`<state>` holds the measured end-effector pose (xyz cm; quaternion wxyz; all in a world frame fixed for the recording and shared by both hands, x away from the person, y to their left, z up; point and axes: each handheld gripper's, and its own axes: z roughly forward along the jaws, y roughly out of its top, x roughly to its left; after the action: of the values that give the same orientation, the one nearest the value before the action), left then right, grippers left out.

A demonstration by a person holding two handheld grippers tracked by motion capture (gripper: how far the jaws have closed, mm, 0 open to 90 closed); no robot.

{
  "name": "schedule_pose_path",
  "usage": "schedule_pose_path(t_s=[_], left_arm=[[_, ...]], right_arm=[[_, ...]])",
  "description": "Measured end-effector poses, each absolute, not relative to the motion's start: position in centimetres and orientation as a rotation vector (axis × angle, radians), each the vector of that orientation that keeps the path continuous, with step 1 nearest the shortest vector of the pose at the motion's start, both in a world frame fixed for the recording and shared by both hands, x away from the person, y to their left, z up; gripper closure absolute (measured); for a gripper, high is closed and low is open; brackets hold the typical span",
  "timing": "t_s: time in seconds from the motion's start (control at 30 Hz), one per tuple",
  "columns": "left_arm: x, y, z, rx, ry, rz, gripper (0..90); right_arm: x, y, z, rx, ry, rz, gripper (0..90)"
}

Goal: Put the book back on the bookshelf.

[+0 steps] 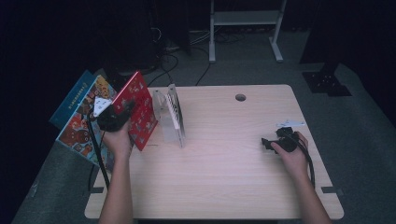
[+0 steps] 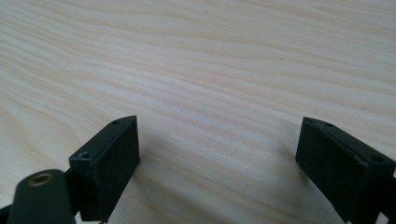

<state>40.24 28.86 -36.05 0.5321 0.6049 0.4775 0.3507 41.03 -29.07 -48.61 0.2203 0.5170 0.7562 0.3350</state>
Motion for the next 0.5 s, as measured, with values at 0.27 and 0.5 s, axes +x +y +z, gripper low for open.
schedule_pose_path(t_s=[0.27,0.5], left_arm=[[38.7,28.8,-35.7,1.465,1.163,0.879,42.7],[37.1,28.9,-35.3,1.468,1.193,0.883,26.2]], right_arm=[[41.0,-29.1,-48.6,1.430,2.091,0.926,12.6],[41.0,-29.1,-48.6,1.429,2.091,0.926,12.6]])
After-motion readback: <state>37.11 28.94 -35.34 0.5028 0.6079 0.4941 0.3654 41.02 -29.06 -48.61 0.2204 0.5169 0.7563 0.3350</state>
